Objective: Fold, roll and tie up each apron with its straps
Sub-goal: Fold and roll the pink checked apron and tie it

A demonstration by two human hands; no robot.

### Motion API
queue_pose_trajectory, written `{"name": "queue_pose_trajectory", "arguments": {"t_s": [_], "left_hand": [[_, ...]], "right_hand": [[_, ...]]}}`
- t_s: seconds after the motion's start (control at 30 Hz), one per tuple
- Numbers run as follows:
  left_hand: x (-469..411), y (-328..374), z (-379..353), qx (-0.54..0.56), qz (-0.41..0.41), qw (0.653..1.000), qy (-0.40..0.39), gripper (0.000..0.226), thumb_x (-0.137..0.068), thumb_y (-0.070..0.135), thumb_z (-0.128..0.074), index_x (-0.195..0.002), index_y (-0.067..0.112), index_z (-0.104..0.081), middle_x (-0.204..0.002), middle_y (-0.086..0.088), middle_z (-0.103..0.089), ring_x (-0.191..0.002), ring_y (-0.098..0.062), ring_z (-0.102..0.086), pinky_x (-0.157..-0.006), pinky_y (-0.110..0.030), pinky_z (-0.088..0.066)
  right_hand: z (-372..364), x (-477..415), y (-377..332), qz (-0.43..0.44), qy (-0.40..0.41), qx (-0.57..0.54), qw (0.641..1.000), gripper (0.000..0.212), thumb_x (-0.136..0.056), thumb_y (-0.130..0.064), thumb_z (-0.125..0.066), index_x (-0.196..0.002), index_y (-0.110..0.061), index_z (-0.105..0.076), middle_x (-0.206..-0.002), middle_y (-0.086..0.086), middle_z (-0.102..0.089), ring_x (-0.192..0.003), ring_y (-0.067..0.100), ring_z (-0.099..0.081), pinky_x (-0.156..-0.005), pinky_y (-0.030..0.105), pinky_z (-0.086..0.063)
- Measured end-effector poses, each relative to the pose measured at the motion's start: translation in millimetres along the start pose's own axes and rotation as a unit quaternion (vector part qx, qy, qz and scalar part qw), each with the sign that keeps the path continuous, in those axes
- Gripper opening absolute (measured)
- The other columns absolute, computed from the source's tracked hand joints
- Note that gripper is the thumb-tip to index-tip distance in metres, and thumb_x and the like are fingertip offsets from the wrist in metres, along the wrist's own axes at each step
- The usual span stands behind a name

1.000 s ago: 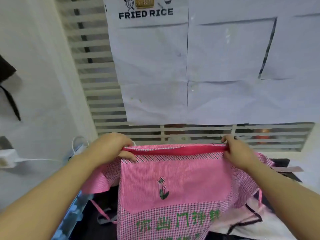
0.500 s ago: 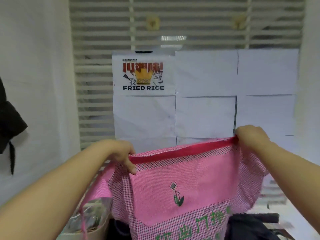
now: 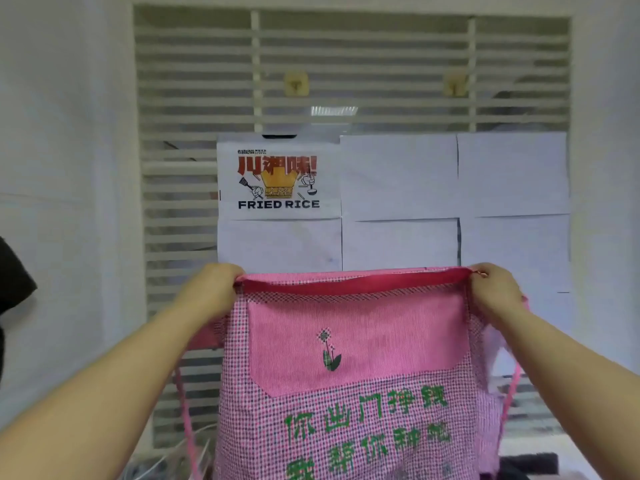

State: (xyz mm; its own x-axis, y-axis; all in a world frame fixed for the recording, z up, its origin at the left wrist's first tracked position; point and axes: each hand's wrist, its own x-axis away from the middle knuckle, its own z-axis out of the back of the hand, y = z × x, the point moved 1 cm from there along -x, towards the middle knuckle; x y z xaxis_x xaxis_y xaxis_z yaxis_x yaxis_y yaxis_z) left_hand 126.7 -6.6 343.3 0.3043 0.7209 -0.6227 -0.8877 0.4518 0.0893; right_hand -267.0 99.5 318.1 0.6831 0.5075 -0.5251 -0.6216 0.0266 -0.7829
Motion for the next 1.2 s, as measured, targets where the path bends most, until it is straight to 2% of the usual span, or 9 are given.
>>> {"name": "queue_pose_trajectory", "arguments": {"t_s": [0.07,0.17,0.33,0.6,0.67,0.83,0.93,1.13,1.2], "left_hand": [[3,-14,-12,-0.057,-0.001,0.998,-0.004,0.023,-0.087,0.003,-0.047,-0.074,0.018,-0.059,-0.089,-0.006,-0.067,-0.081,-0.026,-0.059,-0.064,-0.032,-0.044],[9,-33,-24,-0.113,-0.006,0.992,-0.047,0.019,-0.087,0.008,-0.049,-0.08,0.02,-0.061,-0.088,-0.003,-0.066,-0.081,-0.023,-0.061,-0.072,-0.035,-0.052],[17,-43,-38,0.028,-0.058,0.994,-0.087,0.016,-0.086,0.001,-0.046,-0.088,0.006,-0.061,-0.097,-0.013,-0.068,-0.093,-0.03,-0.062,-0.076,-0.035,-0.045],[28,-12,-51,-0.029,-0.184,0.975,-0.121,0.053,-0.087,0.065,-0.025,-0.112,0.027,-0.052,-0.104,0.003,-0.062,-0.095,-0.019,-0.058,-0.081,-0.034,-0.047],[24,-13,-55,-0.051,-0.186,0.973,-0.128,0.067,-0.084,0.062,-0.013,-0.111,0.02,-0.059,-0.106,-0.001,-0.061,-0.1,-0.022,-0.058,-0.083,-0.036,-0.046],[13,-7,-62,-0.084,-0.051,0.993,-0.06,0.029,-0.1,0.028,-0.039,-0.11,0.021,-0.066,-0.108,-0.004,-0.053,-0.104,-0.025,-0.05,-0.086,-0.035,-0.044],[12,0,-52,-0.167,0.037,0.985,-0.037,0.029,-0.093,0.016,-0.045,-0.11,0.026,-0.066,-0.114,-0.003,-0.063,-0.109,-0.027,-0.056,-0.086,-0.034,-0.045],[7,-5,-47,0.021,0.127,0.992,-0.003,0.019,-0.085,0.002,-0.049,-0.101,0.009,-0.055,-0.102,-0.017,-0.065,-0.094,-0.034,-0.06,-0.078,-0.038,-0.048],[7,-1,-45,0.105,0.142,0.984,-0.005,0.015,-0.082,-0.002,-0.054,-0.091,0.009,-0.055,-0.092,-0.014,-0.067,-0.09,-0.032,-0.061,-0.077,-0.039,-0.048]], "right_hand": [[-4,1,10,0.079,0.027,0.089,0.993,0.028,-0.087,0.006,-0.046,-0.106,0.004,-0.067,-0.105,0.027,-0.066,-0.099,0.037,-0.062,-0.083,0.036,-0.045],[-11,5,24,0.143,-0.062,0.231,0.96,0.019,-0.079,0.005,-0.055,-0.092,0.001,-0.067,-0.094,0.026,-0.068,-0.092,0.038,-0.064,-0.08,0.039,-0.049],[-14,7,38,0.123,-0.112,0.295,0.941,0.007,-0.08,-0.005,-0.062,-0.082,-0.008,-0.068,-0.094,0.019,-0.068,-0.092,0.035,-0.063,-0.073,0.032,-0.046],[-8,8,58,0.006,-0.114,0.34,0.933,0.024,-0.082,-0.005,-0.056,-0.064,-0.013,-0.042,-0.098,0.018,-0.065,-0.094,0.033,-0.063,-0.079,0.038,-0.05],[-5,8,58,-0.01,-0.113,0.322,0.94,0.023,-0.082,-0.005,-0.058,-0.064,-0.012,-0.045,-0.1,0.018,-0.066,-0.094,0.034,-0.063,-0.078,0.035,-0.05],[0,11,40,-0.026,-0.136,0.215,0.967,0.028,-0.079,0.003,-0.059,-0.055,-0.009,-0.051,-0.061,0.005,-0.054,-0.077,0.029,-0.056,-0.057,0.029,-0.037],[1,13,35,-0.024,-0.098,0.052,0.994,0.026,-0.077,0.006,-0.055,-0.06,-0.009,-0.068,-0.066,0.01,-0.068,-0.076,0.029,-0.064,-0.069,0.034,-0.048],[10,33,4,0.167,-0.097,0.108,0.975,0.007,-0.082,-0.015,-0.071,-0.089,-0.016,-0.072,-0.078,-0.002,-0.064,-0.082,0.018,-0.06,-0.061,0.012,-0.035],[11,33,1,0.189,-0.049,0.13,0.972,0.009,-0.086,-0.015,-0.068,-0.085,-0.008,-0.072,-0.075,0.005,-0.064,-0.082,0.028,-0.062,-0.057,0.023,-0.027]]}}
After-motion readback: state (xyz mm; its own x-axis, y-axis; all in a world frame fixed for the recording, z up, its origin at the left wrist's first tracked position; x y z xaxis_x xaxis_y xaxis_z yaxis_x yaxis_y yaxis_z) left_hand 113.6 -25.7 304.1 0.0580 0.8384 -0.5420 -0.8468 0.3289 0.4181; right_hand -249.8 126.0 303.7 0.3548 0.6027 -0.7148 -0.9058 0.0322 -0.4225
